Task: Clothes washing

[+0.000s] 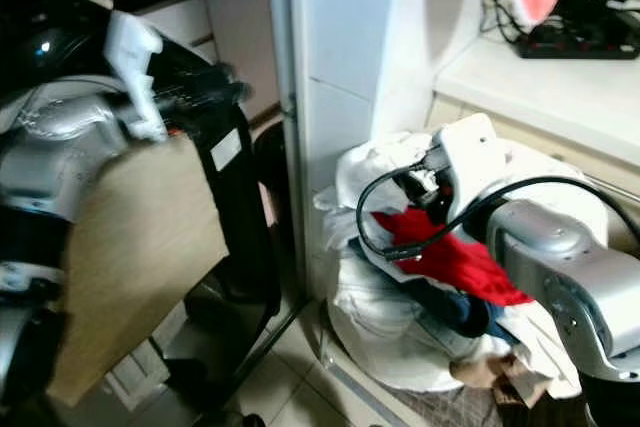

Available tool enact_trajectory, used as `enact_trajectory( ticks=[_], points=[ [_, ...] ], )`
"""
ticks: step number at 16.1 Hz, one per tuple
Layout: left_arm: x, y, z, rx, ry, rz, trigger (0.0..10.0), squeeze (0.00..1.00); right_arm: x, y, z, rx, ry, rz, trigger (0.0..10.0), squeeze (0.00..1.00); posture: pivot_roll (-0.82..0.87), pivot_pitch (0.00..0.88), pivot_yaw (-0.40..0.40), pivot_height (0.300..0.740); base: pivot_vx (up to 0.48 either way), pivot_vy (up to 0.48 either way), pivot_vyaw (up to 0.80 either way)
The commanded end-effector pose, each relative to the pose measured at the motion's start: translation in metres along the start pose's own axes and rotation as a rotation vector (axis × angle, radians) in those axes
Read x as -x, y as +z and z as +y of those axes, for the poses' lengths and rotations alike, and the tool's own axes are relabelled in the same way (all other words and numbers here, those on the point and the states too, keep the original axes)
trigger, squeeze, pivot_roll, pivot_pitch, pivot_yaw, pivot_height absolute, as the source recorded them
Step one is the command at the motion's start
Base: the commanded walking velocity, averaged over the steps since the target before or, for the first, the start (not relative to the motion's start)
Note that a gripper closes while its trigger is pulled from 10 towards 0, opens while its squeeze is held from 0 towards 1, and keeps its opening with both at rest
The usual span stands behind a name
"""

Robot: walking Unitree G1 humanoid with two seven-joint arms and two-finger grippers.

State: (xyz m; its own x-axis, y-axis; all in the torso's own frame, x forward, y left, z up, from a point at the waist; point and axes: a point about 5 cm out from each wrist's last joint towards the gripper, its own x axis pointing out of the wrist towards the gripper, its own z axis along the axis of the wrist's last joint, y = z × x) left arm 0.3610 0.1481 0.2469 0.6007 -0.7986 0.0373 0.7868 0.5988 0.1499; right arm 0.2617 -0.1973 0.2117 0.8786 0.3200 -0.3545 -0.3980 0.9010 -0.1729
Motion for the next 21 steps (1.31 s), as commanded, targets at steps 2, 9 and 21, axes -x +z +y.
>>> enact_trajectory(
  ticks=[2,9,21],
  points=[
    [-0.018,-0.006,-0.043,0.059,-0.139,-0.016,10.0,0.0,0.004,-0.006,-0.011,0.055,0.013,0.088,10.0,1.0,-0.18,0.0,0.079,0.74,0.0,0.0,0.0],
    [-0.02,-0.022,-0.088,0.117,-0.284,0.056,10.0,0.0,-0.041,-0.033,-0.054,-0.03,-0.153,0.217,10.0,1.0,-0.18,0.0,0.091,0.74,0.0,0.0,0.0],
    [-0.002,-0.023,-0.093,0.117,-0.292,0.128,10.0,0.0,-0.084,-0.036,-0.069,-0.123,-0.118,0.392,0.0,0.0,-0.15,0.0,0.062,0.74,0.0,0.0,0.0]
  ],
)
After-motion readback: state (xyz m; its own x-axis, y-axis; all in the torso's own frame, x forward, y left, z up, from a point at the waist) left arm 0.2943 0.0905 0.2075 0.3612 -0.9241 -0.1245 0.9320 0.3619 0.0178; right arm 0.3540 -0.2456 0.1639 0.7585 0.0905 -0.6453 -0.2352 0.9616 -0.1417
